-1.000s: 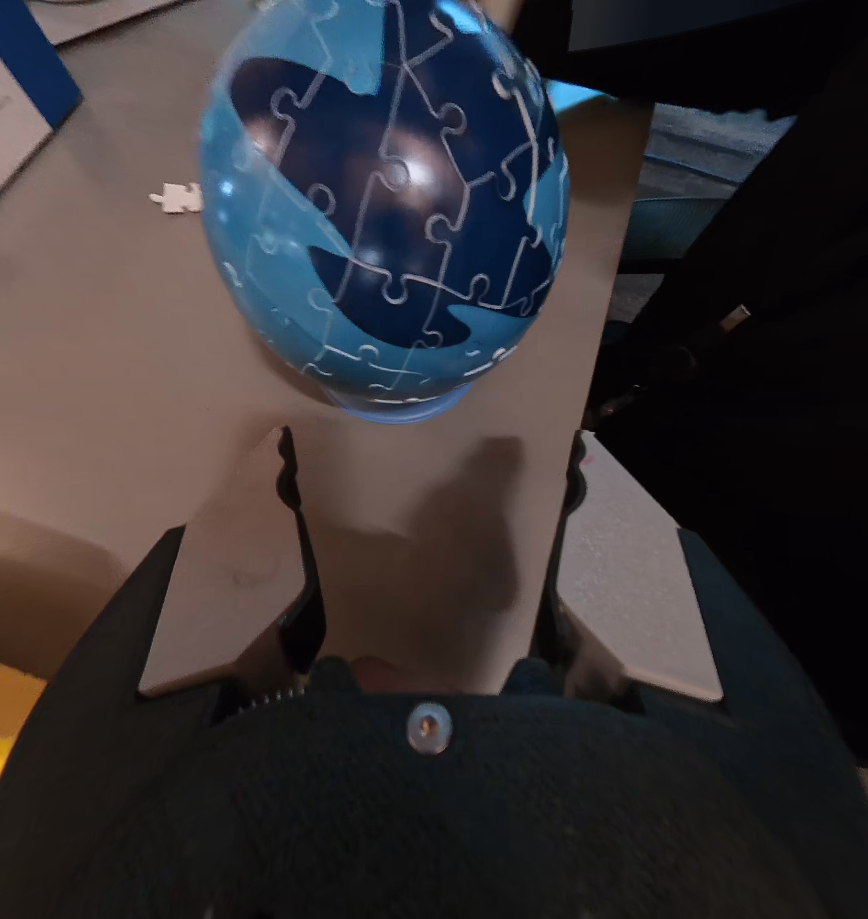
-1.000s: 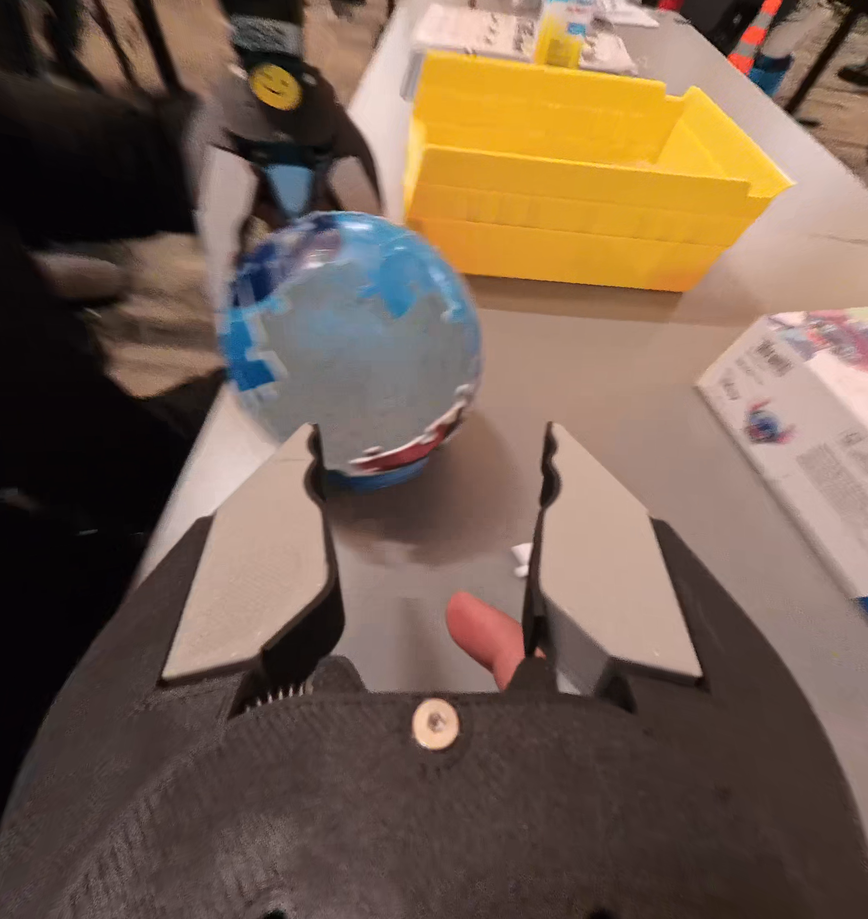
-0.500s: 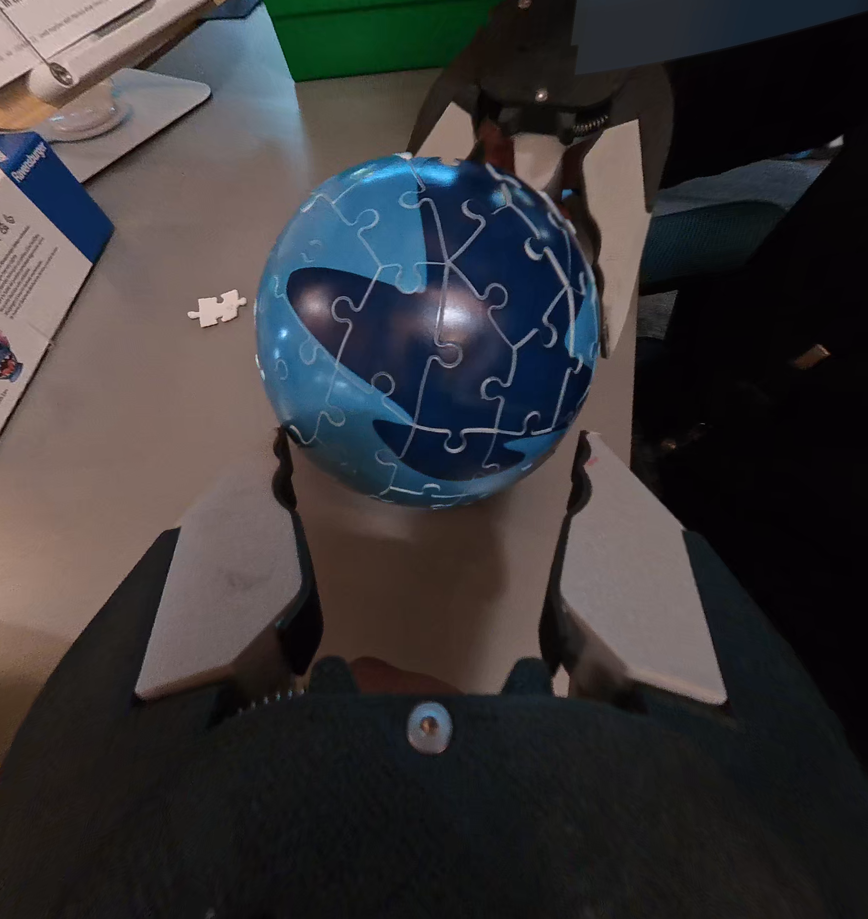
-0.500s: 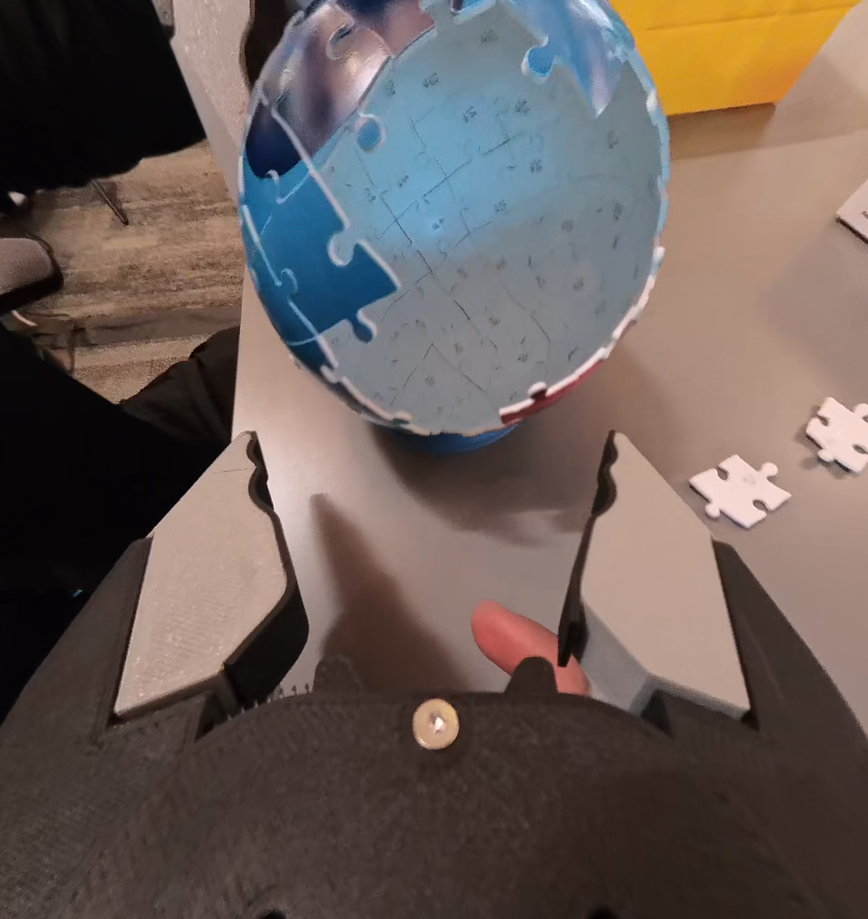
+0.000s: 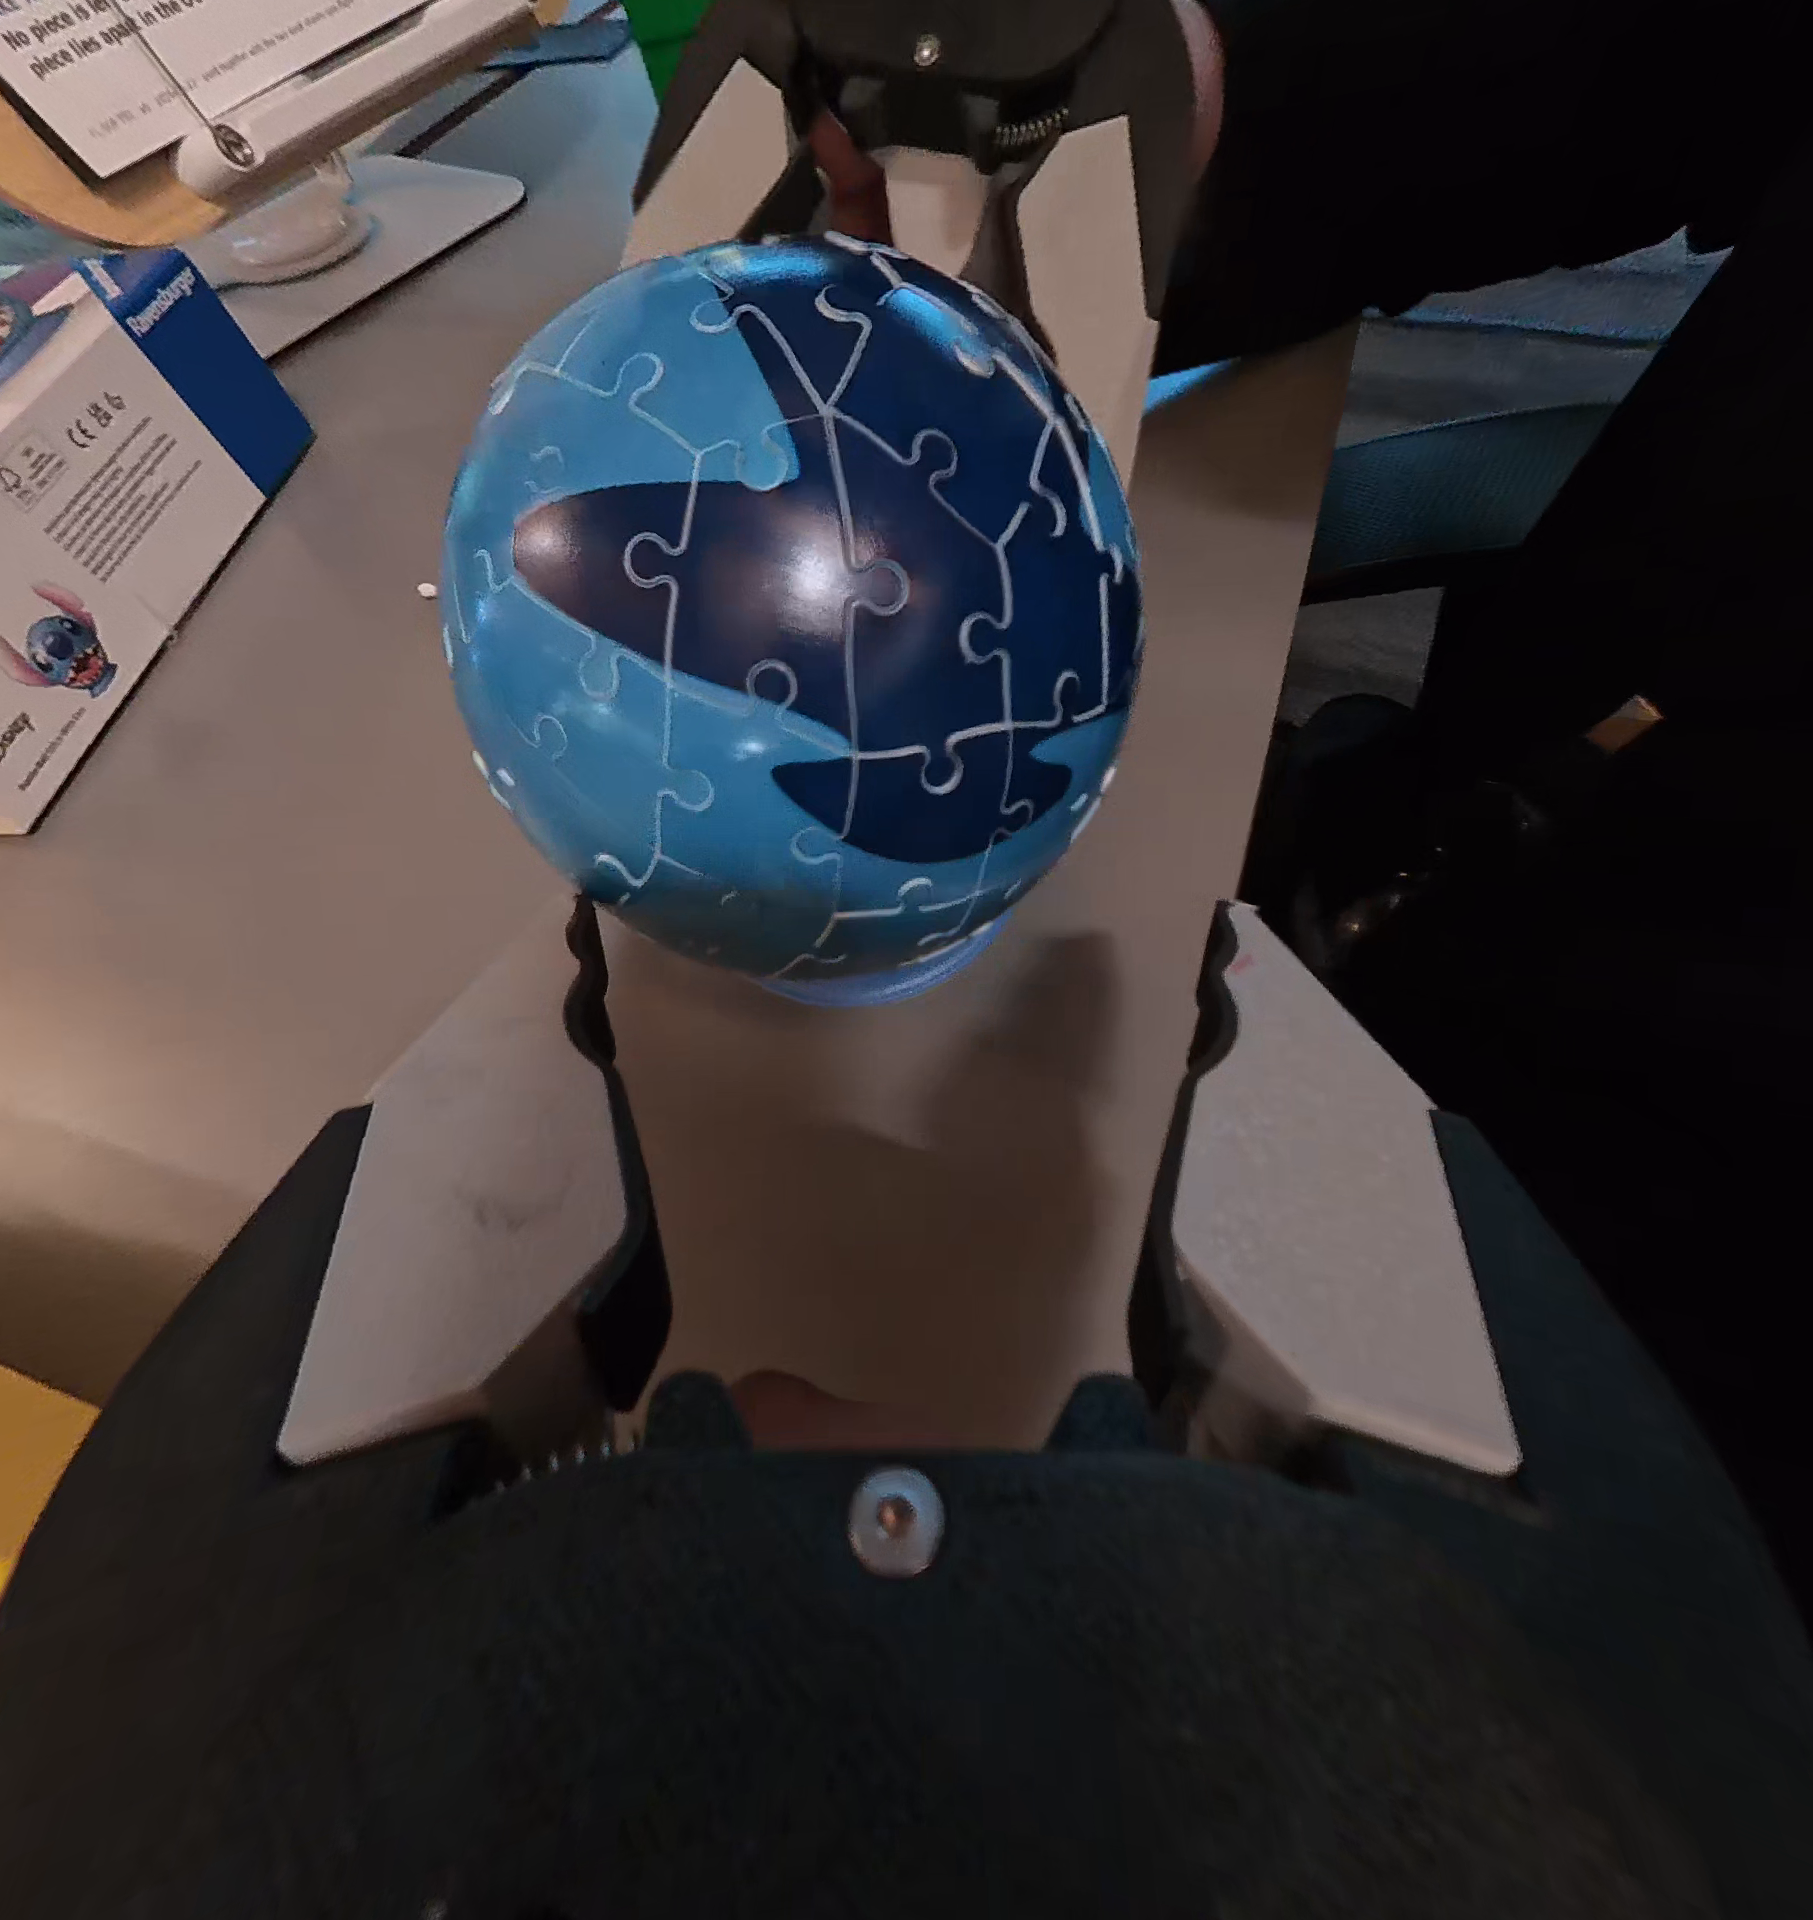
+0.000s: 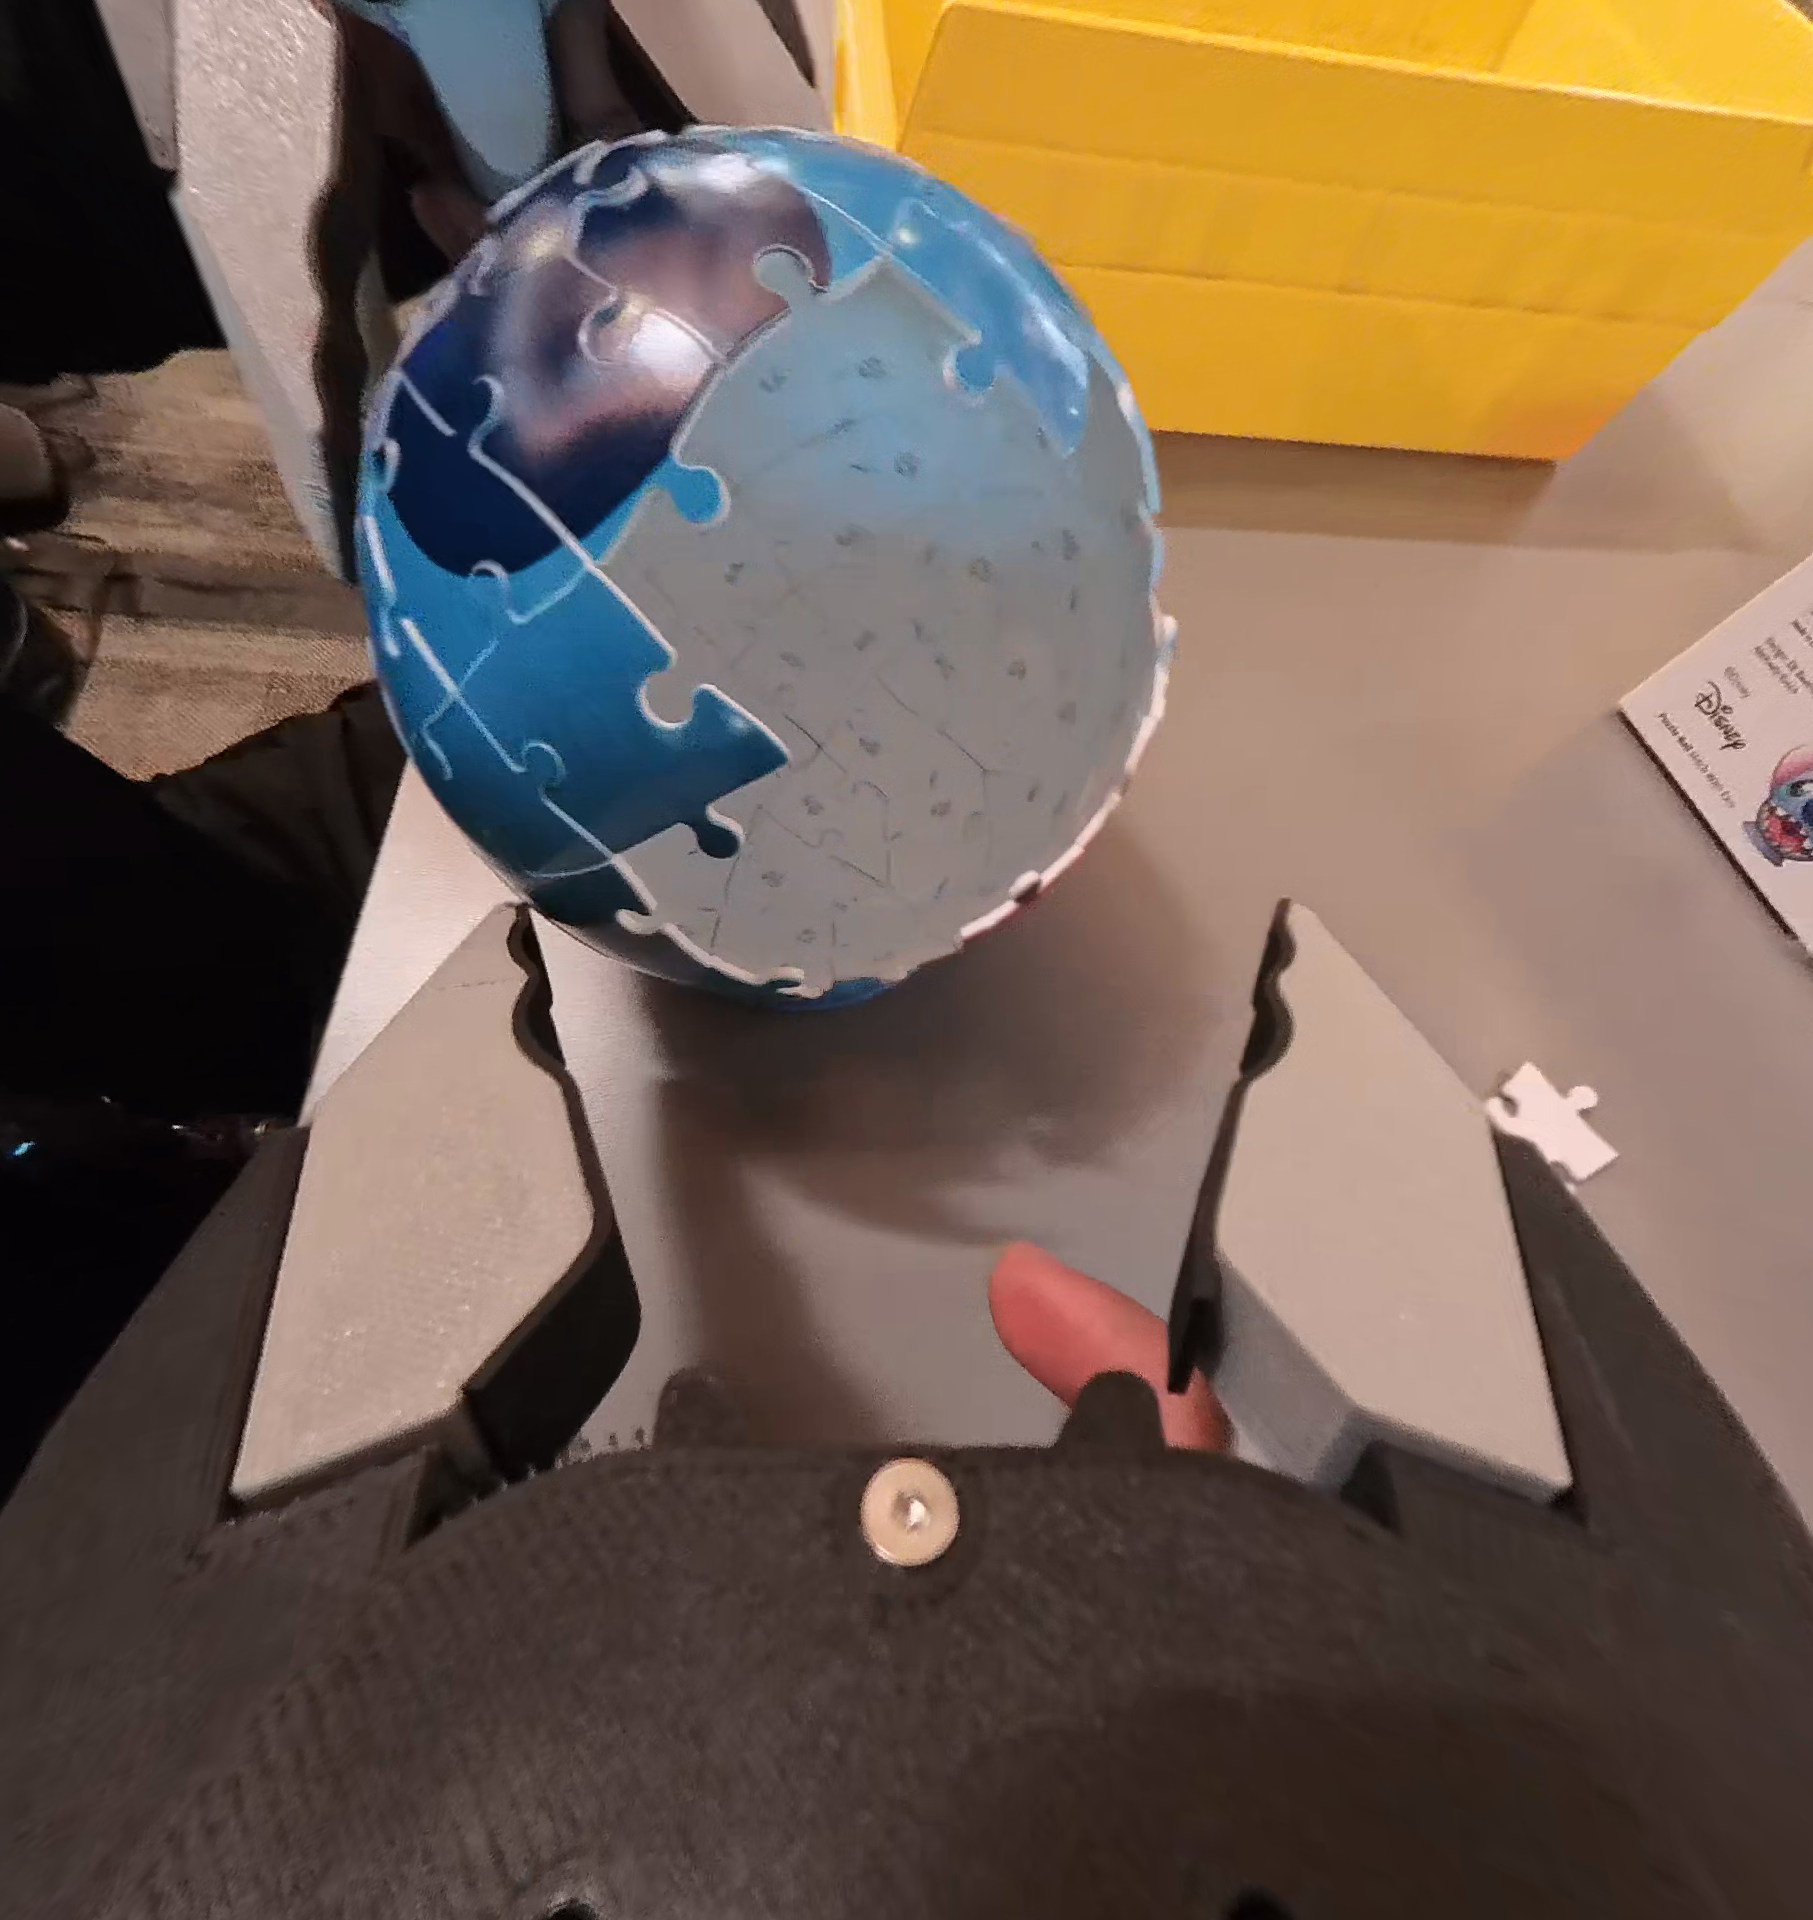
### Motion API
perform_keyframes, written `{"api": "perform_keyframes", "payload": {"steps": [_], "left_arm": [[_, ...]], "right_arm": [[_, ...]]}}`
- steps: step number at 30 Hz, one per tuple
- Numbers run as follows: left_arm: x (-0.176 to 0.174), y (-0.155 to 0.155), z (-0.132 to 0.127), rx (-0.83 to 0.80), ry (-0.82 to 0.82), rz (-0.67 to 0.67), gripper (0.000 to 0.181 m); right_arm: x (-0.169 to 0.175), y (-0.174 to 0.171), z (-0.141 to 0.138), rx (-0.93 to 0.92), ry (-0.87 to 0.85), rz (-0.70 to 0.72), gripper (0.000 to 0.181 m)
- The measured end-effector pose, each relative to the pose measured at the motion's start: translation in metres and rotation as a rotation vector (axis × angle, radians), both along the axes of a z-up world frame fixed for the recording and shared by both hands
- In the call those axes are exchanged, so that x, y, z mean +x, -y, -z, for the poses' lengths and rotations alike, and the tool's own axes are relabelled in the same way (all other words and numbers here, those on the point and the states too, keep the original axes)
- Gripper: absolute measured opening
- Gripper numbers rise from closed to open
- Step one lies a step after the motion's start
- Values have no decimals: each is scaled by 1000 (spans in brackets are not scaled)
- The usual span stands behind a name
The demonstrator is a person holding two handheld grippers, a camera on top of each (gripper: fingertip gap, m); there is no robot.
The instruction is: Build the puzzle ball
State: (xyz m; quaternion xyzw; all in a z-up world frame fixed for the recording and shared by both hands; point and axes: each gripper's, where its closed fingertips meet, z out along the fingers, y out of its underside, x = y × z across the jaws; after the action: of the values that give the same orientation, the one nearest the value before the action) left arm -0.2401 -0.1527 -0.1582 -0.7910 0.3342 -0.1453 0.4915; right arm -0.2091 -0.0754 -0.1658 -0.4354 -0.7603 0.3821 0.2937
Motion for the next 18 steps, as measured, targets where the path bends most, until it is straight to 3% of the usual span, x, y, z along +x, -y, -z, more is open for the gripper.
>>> {"api": "perform_keyframes", "payload": {"steps": [3,6,12,16,18], "left_arm": [[-3,9,0,1,21,-7,105],[-8,18,-2,1,54,-12,101],[-26,-2,-14,-55,140,-86,114],[-18,-11,-16,-79,116,-14,115],[-13,-10,-11,-84,90,18,114]], "right_arm": [[1,-5,3,-40,38,10,130],[17,2,8,-169,113,-3,112],[35,27,11,-372,155,107,120],[29,39,2,-490,109,152,120],[32,37,8,-444,125,156,117]]}}
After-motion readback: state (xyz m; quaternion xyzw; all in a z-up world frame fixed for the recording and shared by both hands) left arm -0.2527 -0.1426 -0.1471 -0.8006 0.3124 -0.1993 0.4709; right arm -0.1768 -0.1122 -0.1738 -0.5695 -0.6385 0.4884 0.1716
